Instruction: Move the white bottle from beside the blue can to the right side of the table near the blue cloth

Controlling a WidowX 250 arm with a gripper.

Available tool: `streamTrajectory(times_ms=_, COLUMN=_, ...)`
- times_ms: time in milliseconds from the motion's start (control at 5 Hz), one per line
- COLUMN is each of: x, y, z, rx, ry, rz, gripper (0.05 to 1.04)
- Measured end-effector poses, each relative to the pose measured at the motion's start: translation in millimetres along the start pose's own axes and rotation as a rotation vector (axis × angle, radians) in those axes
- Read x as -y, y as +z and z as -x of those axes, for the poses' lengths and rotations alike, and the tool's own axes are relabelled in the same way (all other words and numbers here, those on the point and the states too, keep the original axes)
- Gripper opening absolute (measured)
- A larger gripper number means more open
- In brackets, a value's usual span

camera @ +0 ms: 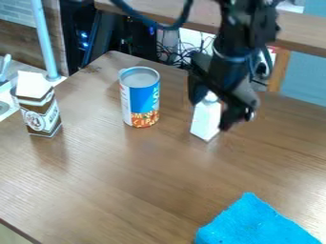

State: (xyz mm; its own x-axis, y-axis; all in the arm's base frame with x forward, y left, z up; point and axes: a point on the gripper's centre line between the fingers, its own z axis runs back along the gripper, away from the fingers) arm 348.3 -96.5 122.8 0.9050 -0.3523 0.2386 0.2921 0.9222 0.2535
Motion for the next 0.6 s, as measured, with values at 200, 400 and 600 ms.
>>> streamTrajectory(times_ms=200, x=-23, y=-2, z=-13, rx=-0.001, ry=0.102, rz=0.022, gripper=0.996)
streamTrajectory(times_ms=400, x=-35, y=-10, z=-31, rx=0.006, ry=0.165, rz=0.074, gripper=0.996)
streamTrajectory(times_ms=600, x=-48, y=-26, z=-38, rx=-0.004, ry=0.216, rz=0.103, gripper=0.996)
